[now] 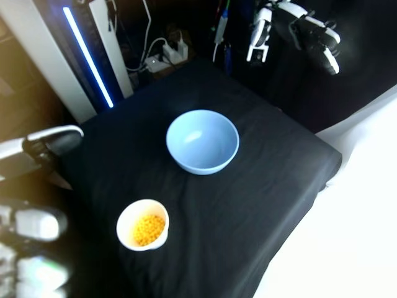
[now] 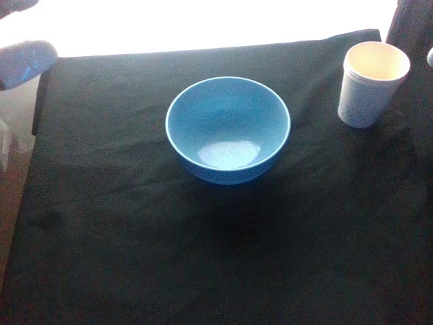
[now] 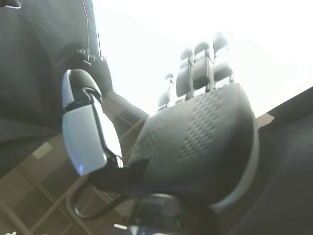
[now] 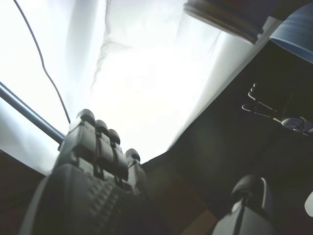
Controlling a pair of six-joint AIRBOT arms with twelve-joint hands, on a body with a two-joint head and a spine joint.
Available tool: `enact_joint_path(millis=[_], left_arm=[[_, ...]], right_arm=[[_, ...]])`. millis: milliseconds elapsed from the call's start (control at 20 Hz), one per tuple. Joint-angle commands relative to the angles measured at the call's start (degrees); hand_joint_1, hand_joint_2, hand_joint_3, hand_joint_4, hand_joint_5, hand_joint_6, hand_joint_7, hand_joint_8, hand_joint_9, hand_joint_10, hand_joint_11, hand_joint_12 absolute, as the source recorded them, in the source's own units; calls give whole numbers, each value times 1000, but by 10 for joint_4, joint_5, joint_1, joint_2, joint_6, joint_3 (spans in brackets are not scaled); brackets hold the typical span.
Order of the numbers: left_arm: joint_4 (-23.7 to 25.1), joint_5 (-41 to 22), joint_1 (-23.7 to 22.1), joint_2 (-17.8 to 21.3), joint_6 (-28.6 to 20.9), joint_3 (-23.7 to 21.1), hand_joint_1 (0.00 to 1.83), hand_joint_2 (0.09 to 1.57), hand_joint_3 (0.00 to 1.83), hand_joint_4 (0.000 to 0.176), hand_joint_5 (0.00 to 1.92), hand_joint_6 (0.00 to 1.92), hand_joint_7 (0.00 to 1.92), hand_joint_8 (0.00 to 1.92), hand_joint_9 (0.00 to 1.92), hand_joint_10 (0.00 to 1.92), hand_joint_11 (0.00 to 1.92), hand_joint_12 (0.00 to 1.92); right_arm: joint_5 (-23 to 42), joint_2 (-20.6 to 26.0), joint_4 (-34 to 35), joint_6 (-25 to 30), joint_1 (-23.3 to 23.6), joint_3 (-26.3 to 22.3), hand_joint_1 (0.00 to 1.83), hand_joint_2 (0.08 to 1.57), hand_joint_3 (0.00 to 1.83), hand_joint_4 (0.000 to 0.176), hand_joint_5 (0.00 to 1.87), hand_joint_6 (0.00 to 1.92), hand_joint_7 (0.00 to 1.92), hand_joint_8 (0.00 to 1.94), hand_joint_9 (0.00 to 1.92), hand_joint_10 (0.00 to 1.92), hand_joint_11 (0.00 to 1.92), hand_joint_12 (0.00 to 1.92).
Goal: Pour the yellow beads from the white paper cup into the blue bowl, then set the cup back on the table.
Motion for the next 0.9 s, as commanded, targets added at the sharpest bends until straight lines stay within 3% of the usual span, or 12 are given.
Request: enact_joint_path(millis=[0,150,250,300,450,500,550,650,700,800,850], left_arm=[[-6,-70,-2,-2,-7,3,315,846,5,3,128,0,431,7,249,14,0,434],[-6,-72,-2,-4,-8,3,315,853,3,8,119,0,435,2,249,4,0,385],[-6,-72,-2,-5,-8,3,311,845,0,19,125,2,439,3,249,4,0,382],[-6,-72,-1,-6,-8,3,300,856,4,18,127,3,443,4,250,4,0,386],[-6,-74,0,-6,-10,3,294,853,2,10,103,0,430,0,248,2,0,390],[-6,-75,0,-6,-10,3,291,851,0,5,104,0,432,0,253,2,0,408],[-6,-75,0,-6,-10,3,296,854,2,4,108,2,430,0,256,3,0,412],[-6,-77,1,-6,-12,3,311,858,3,9,111,3,430,0,253,2,0,417],[-5,-77,2,-8,-12,3,321,857,1,23,103,1,432,0,241,1,0,391],[-4,-79,5,-11,-16,3,321,831,0,33,107,3,440,4,240,2,0,389],[-4,-81,6,-12,-18,3,317,830,0,30,103,1,442,4,238,1,0,392]], right_arm=[[61,0,15,5,3,5,804,706,2,15,79,1,215,1,267,8,4,859],[47,-6,18,6,3,12,824,714,1,22,95,4,205,0,252,2,0,835],[33,-14,19,8,3,20,811,706,0,17,92,1,202,1,240,1,0,887],[24,-18,19,11,3,25,845,714,1,34,82,0,180,1,220,1,0,840],[-6,-36,22,25,3,46,859,703,0,59,2,0,95,2,148,1,0,631],[-11,-39,23,26,3,49,824,662,0,47,0,0,86,2,139,0,0,657],[-14,-41,24,27,3,51,797,621,0,66,0,0,87,2,124,0,0,660],[-38,-53,29,29,3,66,809,588,0,77,0,0,39,5,61,4,0,466],[-46,-58,30,31,3,71,803,579,0,100,0,0,14,6,32,5,0,371],[-61,-69,30,40,3,85,842,660,14,93,0,0,1,0,7,4,0,173],[-67,-74,31,43,3,90,837,675,15,96,0,0,6,2,11,6,0,152]])
